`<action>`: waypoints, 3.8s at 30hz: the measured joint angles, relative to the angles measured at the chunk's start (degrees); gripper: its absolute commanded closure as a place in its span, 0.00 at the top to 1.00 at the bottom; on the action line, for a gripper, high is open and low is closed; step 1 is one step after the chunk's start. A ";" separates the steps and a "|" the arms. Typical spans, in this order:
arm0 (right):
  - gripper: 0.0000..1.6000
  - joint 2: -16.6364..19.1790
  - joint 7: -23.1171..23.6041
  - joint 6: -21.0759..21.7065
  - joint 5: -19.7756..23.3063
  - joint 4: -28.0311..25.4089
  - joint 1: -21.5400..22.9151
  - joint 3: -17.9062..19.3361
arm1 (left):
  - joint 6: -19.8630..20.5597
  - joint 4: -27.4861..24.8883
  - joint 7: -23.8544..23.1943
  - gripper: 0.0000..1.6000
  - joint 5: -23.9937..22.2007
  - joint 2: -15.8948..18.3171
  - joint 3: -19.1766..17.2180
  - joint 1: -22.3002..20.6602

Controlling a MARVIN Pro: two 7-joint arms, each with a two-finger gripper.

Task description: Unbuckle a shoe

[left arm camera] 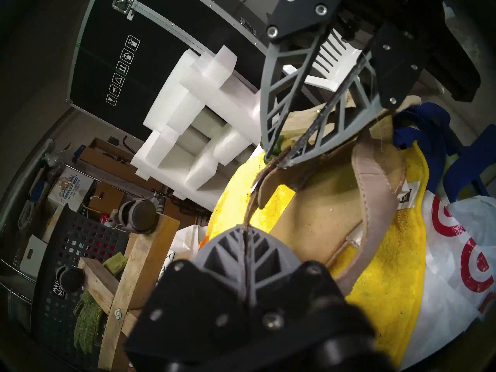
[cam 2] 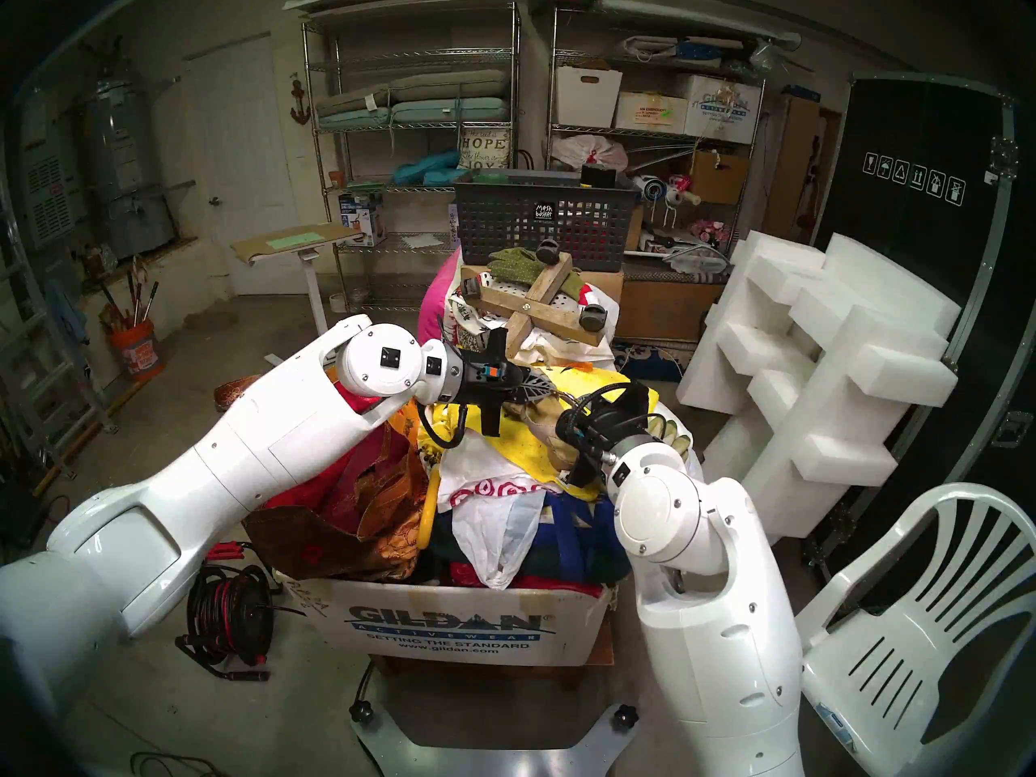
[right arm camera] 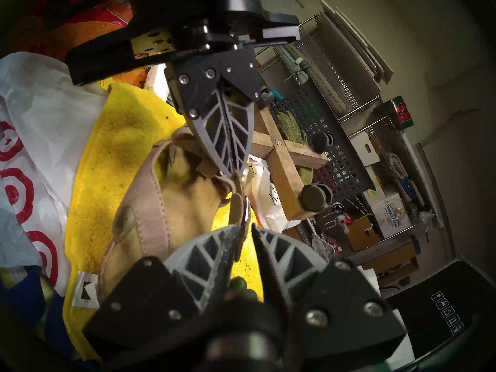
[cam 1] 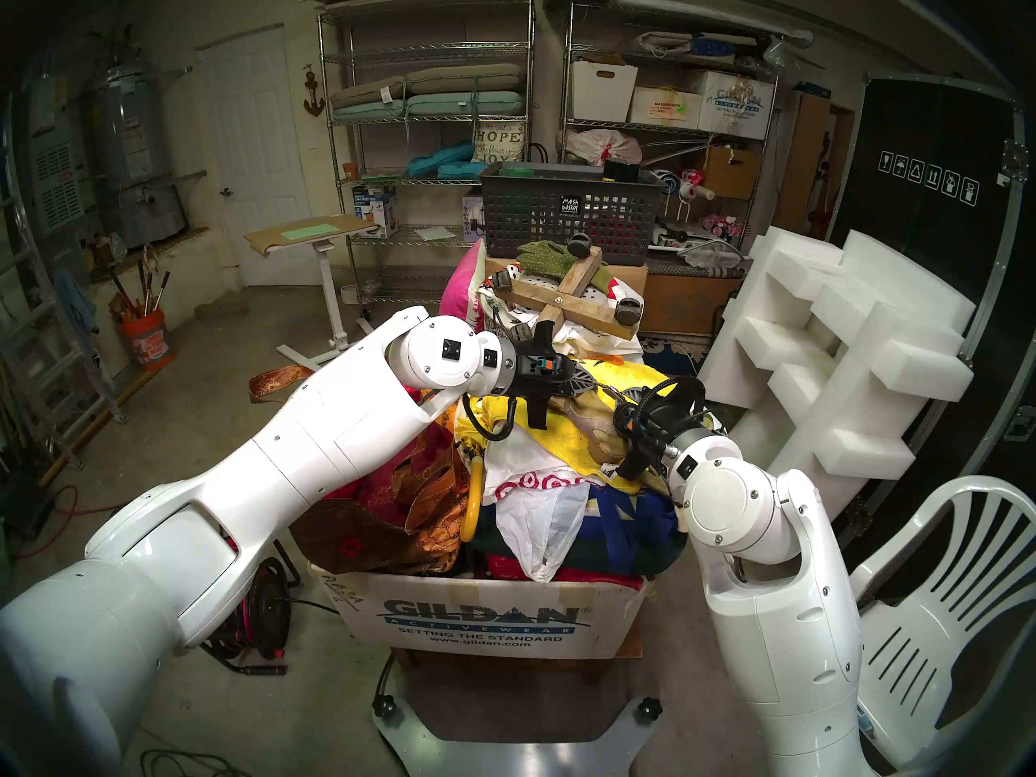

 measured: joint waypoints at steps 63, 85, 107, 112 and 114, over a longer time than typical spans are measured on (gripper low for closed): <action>0.45 -1.43 2.10 5.02 -3.67 1.71 1.83 -1.72 | -0.81 -5.53 -2.36 0.00 -2.30 4.61 0.09 1.74; 0.00 -1.15 2.26 3.23 -2.51 1.20 1.34 -1.51 | -0.18 -5.44 -2.36 0.00 -2.21 4.18 0.85 1.65; 0.00 3.19 -8.80 -6.44 -12.61 4.34 0.00 -4.85 | -1.22 -3.49 -3.40 0.00 -2.08 3.42 1.41 0.39; 0.00 3.84 -12.58 -9.57 -16.50 5.69 -0.69 -5.21 | -1.40 -3.27 -3.96 0.00 -2.05 3.43 1.39 0.23; 0.00 3.99 -14.19 -10.68 -18.24 6.27 -1.00 -5.30 | -1.50 -3.17 -4.09 0.00 -2.04 3.42 1.38 0.20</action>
